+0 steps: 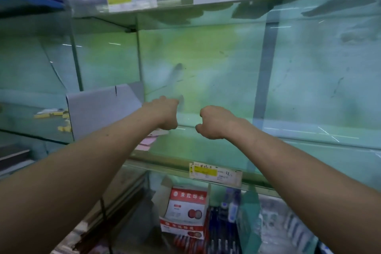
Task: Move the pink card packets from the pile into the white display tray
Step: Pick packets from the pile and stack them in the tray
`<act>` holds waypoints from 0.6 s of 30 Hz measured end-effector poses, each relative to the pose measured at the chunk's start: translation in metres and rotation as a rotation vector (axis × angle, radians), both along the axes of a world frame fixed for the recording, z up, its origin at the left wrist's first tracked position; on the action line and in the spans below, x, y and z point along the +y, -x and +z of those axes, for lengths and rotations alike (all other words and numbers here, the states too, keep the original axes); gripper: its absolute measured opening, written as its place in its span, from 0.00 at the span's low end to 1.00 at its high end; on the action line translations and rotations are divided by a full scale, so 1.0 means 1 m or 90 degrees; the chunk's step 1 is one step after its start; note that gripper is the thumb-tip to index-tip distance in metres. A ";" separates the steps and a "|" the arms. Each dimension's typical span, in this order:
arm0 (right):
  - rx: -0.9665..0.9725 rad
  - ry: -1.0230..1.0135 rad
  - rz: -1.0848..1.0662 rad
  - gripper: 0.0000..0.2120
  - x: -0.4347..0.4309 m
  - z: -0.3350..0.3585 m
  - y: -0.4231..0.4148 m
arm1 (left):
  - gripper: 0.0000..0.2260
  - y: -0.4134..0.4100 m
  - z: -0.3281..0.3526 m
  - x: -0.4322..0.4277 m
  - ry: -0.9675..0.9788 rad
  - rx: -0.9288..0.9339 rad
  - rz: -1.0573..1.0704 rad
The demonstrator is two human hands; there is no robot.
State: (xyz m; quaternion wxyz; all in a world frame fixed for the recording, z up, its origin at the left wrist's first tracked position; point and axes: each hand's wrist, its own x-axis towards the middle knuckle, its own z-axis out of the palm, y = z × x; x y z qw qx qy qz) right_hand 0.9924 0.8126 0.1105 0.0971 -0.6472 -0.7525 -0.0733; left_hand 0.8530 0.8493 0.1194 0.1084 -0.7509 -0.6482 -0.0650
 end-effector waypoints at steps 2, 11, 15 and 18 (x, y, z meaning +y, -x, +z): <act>-0.004 0.001 -0.005 0.06 0.002 0.001 0.005 | 0.27 0.012 0.002 0.005 0.002 -0.009 -0.007; 0.006 0.015 0.017 0.19 0.019 -0.003 0.039 | 0.32 0.065 0.010 0.017 0.045 -0.089 -0.045; 0.018 0.012 0.048 0.18 0.030 -0.003 0.066 | 0.32 0.080 0.004 0.021 0.053 -0.096 -0.050; 0.037 0.018 0.081 0.20 0.038 -0.003 0.085 | 0.31 0.086 -0.001 0.026 0.060 -0.083 -0.049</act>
